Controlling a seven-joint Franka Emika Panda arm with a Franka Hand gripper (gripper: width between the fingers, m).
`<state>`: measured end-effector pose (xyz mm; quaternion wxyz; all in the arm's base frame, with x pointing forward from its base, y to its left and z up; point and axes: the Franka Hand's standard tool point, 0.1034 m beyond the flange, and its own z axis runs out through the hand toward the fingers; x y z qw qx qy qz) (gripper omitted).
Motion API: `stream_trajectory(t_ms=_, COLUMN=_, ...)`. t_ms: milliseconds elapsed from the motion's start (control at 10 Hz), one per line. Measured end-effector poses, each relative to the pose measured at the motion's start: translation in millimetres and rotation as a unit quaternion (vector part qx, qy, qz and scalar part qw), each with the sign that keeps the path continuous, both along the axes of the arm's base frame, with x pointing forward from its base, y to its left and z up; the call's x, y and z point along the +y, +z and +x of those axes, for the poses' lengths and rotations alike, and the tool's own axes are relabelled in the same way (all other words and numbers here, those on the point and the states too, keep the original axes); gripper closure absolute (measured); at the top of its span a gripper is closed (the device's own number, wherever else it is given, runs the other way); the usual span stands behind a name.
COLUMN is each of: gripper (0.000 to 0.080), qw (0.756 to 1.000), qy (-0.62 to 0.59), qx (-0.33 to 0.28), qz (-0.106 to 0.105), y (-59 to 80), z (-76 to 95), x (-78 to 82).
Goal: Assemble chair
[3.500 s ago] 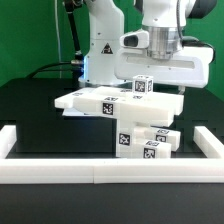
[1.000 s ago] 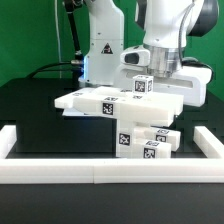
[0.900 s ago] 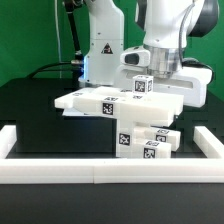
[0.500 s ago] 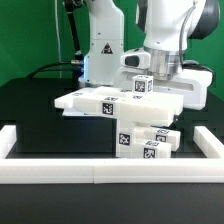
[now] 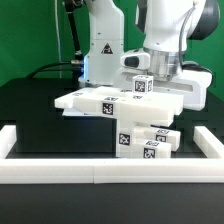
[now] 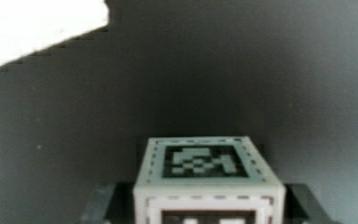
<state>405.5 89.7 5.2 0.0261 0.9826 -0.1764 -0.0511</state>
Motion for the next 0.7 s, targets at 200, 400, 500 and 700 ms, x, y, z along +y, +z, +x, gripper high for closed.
stream_trajectory(t_ms=200, gripper=0.0531, qw=1.000, qy=0.000, qx=0.000, qz=0.000, y=0.0, z=0.0, x=0.0)
stream_trajectory(t_ms=400, gripper=0.0531, qw=1.000, qy=0.000, qx=0.000, qz=0.000, y=0.1, z=0.1, x=-0.5)
stream_trajectory(t_ms=500, gripper=0.0531, qw=1.000, qy=0.000, qx=0.000, qz=0.001, y=1.6, z=0.8, x=-0.9)
stream_trajectory(t_ms=700, gripper=0.0530, qw=1.000, qy=0.003, qx=-0.002, qz=0.009, y=15.5, z=4.5, x=-3.4)
